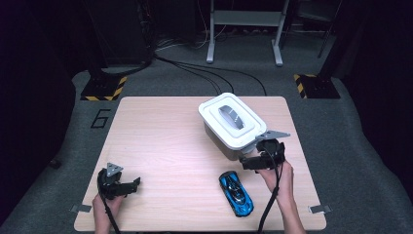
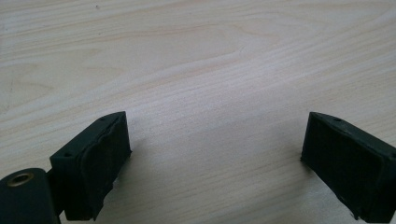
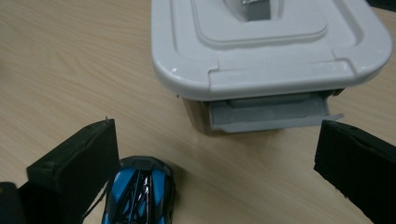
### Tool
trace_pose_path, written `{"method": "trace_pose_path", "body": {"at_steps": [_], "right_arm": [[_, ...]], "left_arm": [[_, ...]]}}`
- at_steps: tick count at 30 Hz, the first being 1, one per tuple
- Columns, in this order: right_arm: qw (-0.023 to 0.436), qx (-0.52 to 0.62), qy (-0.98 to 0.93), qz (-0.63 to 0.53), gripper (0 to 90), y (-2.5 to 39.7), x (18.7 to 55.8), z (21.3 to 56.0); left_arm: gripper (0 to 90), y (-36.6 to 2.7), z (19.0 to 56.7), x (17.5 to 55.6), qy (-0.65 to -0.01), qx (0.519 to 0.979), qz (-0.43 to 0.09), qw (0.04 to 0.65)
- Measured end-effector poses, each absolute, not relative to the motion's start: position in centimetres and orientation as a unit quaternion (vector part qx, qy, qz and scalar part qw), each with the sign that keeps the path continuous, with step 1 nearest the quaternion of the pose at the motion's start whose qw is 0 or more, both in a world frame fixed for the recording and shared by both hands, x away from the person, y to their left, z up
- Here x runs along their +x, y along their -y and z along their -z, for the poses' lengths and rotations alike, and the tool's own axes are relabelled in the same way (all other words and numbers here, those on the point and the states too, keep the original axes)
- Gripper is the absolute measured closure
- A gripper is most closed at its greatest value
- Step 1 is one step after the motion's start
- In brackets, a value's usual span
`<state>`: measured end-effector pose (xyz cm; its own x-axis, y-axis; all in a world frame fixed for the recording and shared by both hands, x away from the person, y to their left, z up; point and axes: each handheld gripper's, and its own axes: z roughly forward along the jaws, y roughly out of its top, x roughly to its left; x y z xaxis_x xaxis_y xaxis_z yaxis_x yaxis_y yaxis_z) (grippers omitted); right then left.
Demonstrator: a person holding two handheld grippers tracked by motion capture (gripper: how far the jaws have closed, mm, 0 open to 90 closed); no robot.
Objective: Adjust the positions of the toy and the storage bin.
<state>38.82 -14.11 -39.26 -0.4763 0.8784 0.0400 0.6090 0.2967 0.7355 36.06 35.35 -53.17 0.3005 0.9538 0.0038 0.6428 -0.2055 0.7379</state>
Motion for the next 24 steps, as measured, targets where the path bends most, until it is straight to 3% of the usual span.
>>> {"method": "trace_pose_path", "body": {"at_steps": [10, 24], "right_arm": [[0.17, 0.478, -0.792, -0.339, 0.0, 12.2, 36.6, 42.7], [0.127, 0.473, -0.819, -0.297, 0.0, 9.4, 37.4, 47.8]], "left_arm": [[7.6, -35.4, 53.2, 36.1, -0.54, 0.739, -0.24, 0.323], [7.6, -35.4, 53.2, 36.1, -0.54, 0.739, -0.24, 0.323]]}}
